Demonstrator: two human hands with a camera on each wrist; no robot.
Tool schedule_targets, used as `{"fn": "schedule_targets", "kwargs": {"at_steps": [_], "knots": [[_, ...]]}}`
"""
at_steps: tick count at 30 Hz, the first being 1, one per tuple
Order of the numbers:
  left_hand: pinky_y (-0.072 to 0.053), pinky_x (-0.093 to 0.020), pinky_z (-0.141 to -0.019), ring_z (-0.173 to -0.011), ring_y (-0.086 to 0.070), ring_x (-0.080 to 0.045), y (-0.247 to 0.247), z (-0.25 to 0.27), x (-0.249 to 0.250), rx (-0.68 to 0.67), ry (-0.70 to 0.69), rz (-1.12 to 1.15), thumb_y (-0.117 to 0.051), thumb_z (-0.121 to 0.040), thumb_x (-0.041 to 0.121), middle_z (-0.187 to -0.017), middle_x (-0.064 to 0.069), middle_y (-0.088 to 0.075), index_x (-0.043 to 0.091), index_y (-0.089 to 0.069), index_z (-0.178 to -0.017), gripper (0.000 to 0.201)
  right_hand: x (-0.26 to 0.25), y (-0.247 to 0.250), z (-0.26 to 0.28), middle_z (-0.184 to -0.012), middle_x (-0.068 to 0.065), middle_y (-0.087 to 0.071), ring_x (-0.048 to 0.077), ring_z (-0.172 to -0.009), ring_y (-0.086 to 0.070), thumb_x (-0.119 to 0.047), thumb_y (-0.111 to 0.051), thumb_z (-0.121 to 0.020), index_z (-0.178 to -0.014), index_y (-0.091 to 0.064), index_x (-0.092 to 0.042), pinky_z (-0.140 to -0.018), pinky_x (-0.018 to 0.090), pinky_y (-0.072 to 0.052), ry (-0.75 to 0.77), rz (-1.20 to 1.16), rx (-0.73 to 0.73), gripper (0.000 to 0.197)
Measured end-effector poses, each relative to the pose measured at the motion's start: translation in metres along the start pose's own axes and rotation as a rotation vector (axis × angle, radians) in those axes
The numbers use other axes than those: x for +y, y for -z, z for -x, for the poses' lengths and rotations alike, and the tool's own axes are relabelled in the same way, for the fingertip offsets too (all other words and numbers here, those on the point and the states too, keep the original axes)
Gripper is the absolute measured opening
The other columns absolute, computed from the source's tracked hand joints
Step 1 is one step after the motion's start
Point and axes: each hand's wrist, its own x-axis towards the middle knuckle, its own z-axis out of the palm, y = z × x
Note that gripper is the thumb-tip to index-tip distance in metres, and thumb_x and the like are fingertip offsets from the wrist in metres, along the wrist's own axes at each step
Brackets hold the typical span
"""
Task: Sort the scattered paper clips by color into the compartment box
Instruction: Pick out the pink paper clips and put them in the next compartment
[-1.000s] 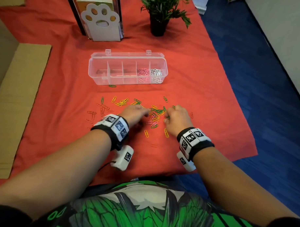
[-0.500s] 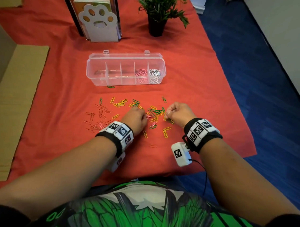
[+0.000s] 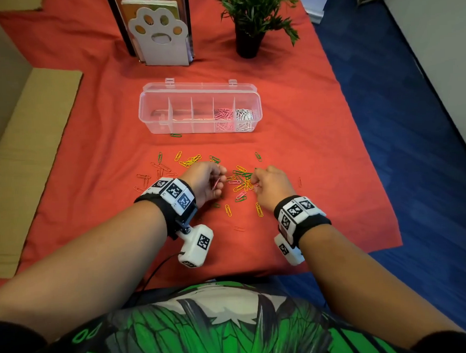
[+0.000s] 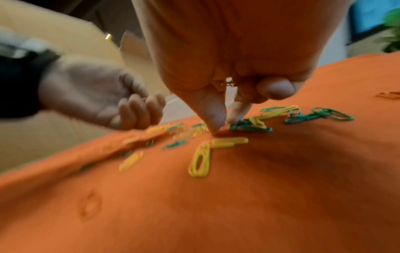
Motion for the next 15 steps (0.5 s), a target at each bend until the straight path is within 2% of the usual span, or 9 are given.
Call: {"fn": "schedule_targets", "kwargs": {"at_steps": [3, 5, 7, 8, 9, 11, 13, 15], "knots": [[-0.035, -0.014, -0.040, -0.043, -0.040, -0.009, -0.004, -0.003, 0.001, 0.034, 0.011, 0.015, -0.039, -0.085, 0.011, -0.060, 0.001, -0.047, 0.017, -0.049, -0.067, 0.022, -0.001, -0.005, 0.000, -0.096, 0.012, -0.052, 0.033, -0.098, -0.052, -0.011, -0.054, -0.081, -0.089, -0.060, -0.014, -0.082, 0.038, -0.047, 0.033, 0.045, 0.007, 0.010], [-0.032, -0.017, -0.044, -0.044, -0.038, -0.010, -0.006, -0.012, -0.004, 0.131, -0.116, -0.236, -0.054, -0.084, 0.018, -0.057, 0.003, -0.046, 0.020, -0.053, -0.065, 0.019, -0.002, -0.001, -0.002, -0.094, 0.011, -0.051, 0.032, -0.096, -0.053, -0.011, -0.054, -0.081, -0.084, -0.061, -0.013, -0.082, 0.037, -0.047, 0.036, -0.002, 0.018, 0.008], [-0.040, -0.022, -0.051, -0.049, -0.046, -0.011, -0.007, -0.017, -0.008, 0.196, -0.288, -0.540, -0.065, -0.082, 0.022, -0.060, 0.001, -0.056, 0.020, -0.065, -0.073, 0.009, -0.002, 0.007, -0.004, -0.087, 0.006, -0.051, 0.027, -0.089, -0.056, -0.010, -0.056, -0.082, -0.084, -0.062, -0.012, -0.081, 0.032, -0.046, 0.005, -0.111, 0.021, 0.008], [-0.044, -0.025, -0.057, -0.054, -0.052, -0.013, -0.008, -0.017, -0.009, 0.185, -0.353, -0.674, -0.067, -0.081, 0.023, -0.067, -0.004, -0.063, 0.019, -0.070, -0.083, 0.006, -0.002, 0.011, -0.006, -0.082, 0.001, -0.052, 0.023, -0.084, -0.056, -0.009, -0.056, -0.083, -0.087, -0.063, -0.012, -0.077, 0.027, -0.044, -0.025, -0.168, 0.010, 0.008], [-0.046, -0.027, -0.064, -0.062, -0.057, -0.017, -0.009, -0.018, -0.010, 0.176, -0.412, -0.845, -0.067, -0.081, 0.024, -0.078, -0.009, -0.067, 0.018, -0.072, -0.095, 0.016, -0.003, 0.015, -0.007, -0.075, -0.003, -0.052, 0.018, -0.076, -0.054, -0.009, -0.056, -0.084, -0.092, -0.063, -0.012, -0.070, 0.023, -0.041, -0.046, -0.227, -0.005, 0.011], [-0.044, -0.029, -0.080, -0.089, -0.060, -0.025, -0.010, -0.020, -0.011, 0.168, -0.511, -1.175, -0.064, -0.083, 0.026, -0.098, -0.014, -0.065, 0.021, -0.070, -0.108, 0.026, -0.004, 0.019, -0.009, -0.063, -0.007, -0.045, 0.011, -0.058, -0.045, -0.005, -0.052, -0.087, -0.102, -0.062, -0.014, -0.056, 0.021, -0.035, -0.071, -0.395, -0.036, 0.020], [-0.042, -0.030, -0.088, -0.101, -0.057, -0.028, -0.011, -0.023, -0.012, 0.153, -0.563, -1.311, -0.062, -0.084, 0.023, -0.105, -0.014, -0.058, 0.019, -0.069, -0.108, 0.025, -0.006, 0.020, -0.009, -0.058, -0.005, -0.040, 0.009, -0.048, -0.036, -0.001, -0.046, -0.089, -0.098, -0.062, -0.018, -0.048, 0.022, -0.029, -0.109, -0.591, -0.058, 0.025], [-0.044, -0.032, -0.089, -0.101, -0.058, -0.030, -0.009, -0.026, -0.016, 0.148, -0.576, -1.369, -0.061, -0.084, 0.020, -0.106, -0.013, -0.056, 0.014, -0.069, -0.102, 0.021, -0.007, 0.022, -0.009, -0.055, -0.002, -0.038, 0.007, -0.041, -0.033, 0.003, -0.043, -0.090, -0.084, -0.059, -0.022, -0.042, 0.020, -0.027, -0.150, -0.699, -0.094, 0.031]]}}
